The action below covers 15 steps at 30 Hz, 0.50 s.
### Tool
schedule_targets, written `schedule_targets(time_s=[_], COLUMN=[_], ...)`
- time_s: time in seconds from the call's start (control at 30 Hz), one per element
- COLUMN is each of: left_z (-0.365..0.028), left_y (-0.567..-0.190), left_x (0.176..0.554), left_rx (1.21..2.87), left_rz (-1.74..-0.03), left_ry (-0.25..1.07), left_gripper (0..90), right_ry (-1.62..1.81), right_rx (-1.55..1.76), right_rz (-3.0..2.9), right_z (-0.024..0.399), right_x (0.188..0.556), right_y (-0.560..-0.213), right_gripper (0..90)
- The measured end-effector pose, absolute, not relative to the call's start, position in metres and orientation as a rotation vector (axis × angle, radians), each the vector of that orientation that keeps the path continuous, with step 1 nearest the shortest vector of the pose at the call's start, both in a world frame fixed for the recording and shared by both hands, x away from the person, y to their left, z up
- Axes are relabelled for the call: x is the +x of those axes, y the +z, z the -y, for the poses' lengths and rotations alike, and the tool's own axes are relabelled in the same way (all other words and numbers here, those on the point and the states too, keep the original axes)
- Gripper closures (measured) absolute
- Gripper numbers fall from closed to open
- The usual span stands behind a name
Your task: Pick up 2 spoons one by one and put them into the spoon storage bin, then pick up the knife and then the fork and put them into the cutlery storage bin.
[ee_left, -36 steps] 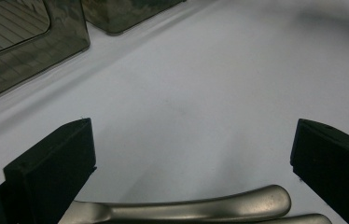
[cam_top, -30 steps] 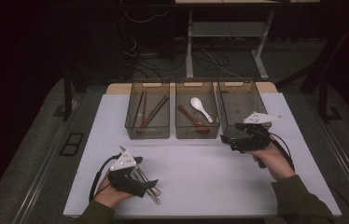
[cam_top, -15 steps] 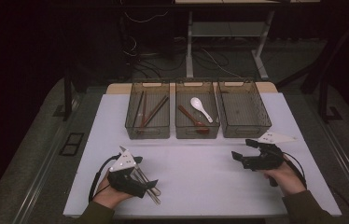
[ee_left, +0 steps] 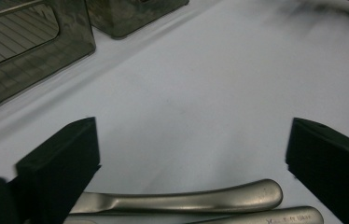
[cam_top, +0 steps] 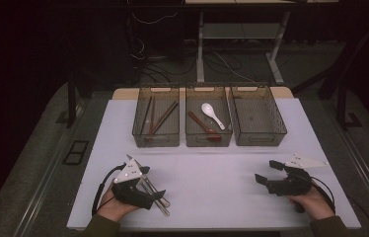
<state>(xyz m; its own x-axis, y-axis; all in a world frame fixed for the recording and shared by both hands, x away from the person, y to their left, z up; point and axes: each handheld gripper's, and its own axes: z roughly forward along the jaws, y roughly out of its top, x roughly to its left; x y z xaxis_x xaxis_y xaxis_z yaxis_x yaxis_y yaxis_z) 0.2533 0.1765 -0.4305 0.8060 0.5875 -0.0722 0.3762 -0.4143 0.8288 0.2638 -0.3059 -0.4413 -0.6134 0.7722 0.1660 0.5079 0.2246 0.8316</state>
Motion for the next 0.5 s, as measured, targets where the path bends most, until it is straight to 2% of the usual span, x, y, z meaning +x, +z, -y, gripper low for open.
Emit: schedule_targets(time_s=[0.1,0.27,0.37,0.43,0.5], left_z=[-0.18,-0.189,-0.189,-0.187,-0.185], left_y=[-0.429,-0.43,-0.431,-0.433,-0.434], left_x=[0.25,0.246,0.246,0.246,0.246], left_rx=[2.054,2.12,2.152,2.182,2.227], left_rz=[-0.747,-0.738,-0.734,-0.732,-0.712], left_ry=[0.297,0.277,0.238,0.216,0.202], left_gripper=[21.4,64.0,81.1,87.0,88.8], right_ry=[1.333,1.334,1.331,1.326,1.325], right_rx=[1.209,1.22,1.213,1.208,1.205], right_rz=[-2.209,-2.198,-2.207,-2.216,-2.215], right_z=[0.31,0.312,0.311,0.31,0.309], right_x=[0.261,0.261,0.262,0.262,0.261], right_y=[-0.443,-0.443,-0.444,-0.444,-0.444], right_gripper=[18.0,18.0,18.0,18.0,18.0])
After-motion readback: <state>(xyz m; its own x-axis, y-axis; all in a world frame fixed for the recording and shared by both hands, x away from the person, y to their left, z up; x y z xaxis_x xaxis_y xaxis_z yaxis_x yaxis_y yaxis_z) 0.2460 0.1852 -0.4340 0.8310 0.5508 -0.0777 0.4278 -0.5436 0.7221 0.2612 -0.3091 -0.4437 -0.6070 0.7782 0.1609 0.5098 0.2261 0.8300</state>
